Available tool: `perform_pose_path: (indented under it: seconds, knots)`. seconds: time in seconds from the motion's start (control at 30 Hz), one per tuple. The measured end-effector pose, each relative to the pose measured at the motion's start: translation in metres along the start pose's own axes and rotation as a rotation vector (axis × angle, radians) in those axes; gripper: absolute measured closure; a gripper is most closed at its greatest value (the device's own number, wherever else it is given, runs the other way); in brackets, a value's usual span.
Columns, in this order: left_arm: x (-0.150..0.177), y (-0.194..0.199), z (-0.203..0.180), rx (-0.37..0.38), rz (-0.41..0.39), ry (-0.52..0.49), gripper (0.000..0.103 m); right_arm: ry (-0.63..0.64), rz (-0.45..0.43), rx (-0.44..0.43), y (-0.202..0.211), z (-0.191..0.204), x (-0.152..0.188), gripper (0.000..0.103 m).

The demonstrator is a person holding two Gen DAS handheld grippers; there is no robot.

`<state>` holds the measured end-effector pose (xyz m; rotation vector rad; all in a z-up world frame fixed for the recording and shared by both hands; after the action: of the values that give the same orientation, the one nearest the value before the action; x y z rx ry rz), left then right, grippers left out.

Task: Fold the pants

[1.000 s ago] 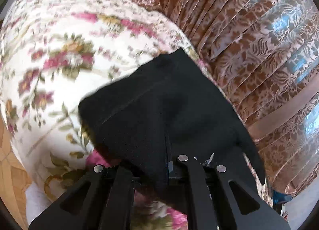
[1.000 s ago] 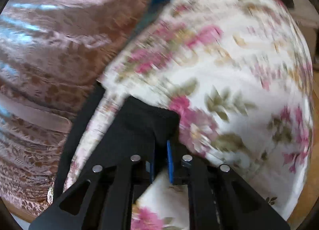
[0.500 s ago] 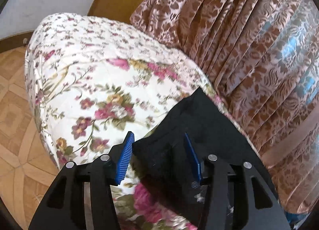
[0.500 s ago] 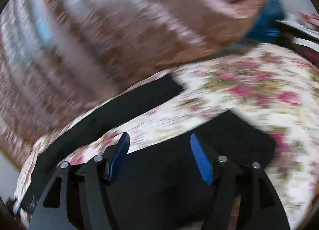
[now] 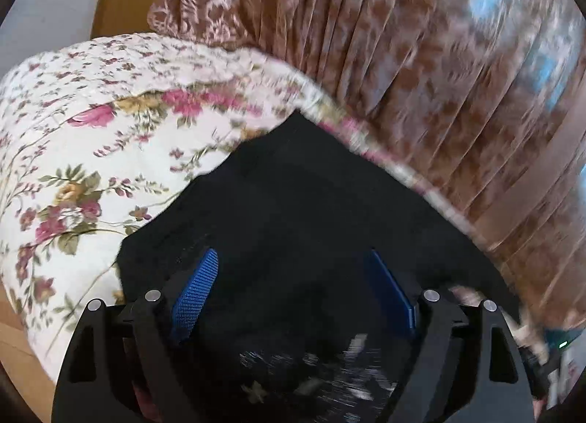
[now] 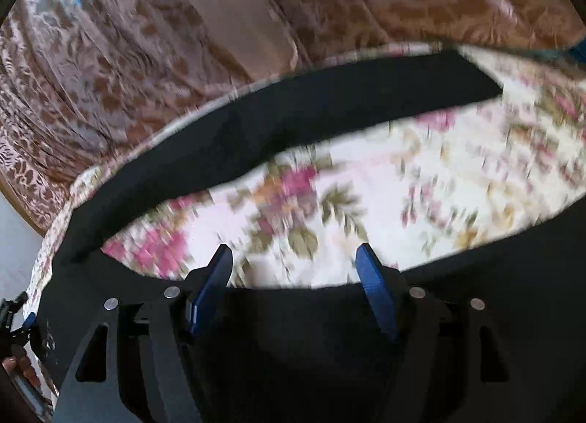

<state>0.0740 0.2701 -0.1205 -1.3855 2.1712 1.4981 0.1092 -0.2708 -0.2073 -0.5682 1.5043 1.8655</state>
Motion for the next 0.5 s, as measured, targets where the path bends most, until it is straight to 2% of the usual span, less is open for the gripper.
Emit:
perform_pose_path:
  seconds: [0.03, 0.1, 0.2, 0.37, 0.5]
  knots:
    - [0.002, -0.010, 0.001, -0.046, 0.026, -0.022, 0.021, -0.005, -0.010, -0.012, 0.002, -0.002, 0.001, 0.030]
    - [0.000, -0.021, -0.001, -0.071, 0.061, -0.042, 0.021, -0.016, -0.029, -0.042, 0.004, -0.004, 0.003, 0.028]
    - [-0.015, -0.022, -0.012, -0.028, 0.059, -0.045, 0.021, -0.033, -0.040, -0.063, 0.005, -0.008, 0.005, 0.028]
    - [-0.058, -0.058, -0.040, 0.000, 0.126, -0.007, 0.021, -0.031, -0.041, -0.066, 0.005, -0.009, 0.004, 0.027]
    - [-0.094, -0.093, -0.057, -0.009, 0.096, -0.005, 0.021, -0.033, -0.043, -0.072, 0.003, -0.010, 0.004, 0.027]
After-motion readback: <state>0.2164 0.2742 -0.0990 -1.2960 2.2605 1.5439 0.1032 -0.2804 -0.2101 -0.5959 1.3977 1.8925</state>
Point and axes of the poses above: each gripper's, at about its wrist camera, not at the fingertips, and y roughly against the way its jaws point, z to its left, x to its underside, the point moved 1 cm from there along -y, roughly the way its jaws point, and after that the axes turned 8 degrees about y, right-handed, at the moved point
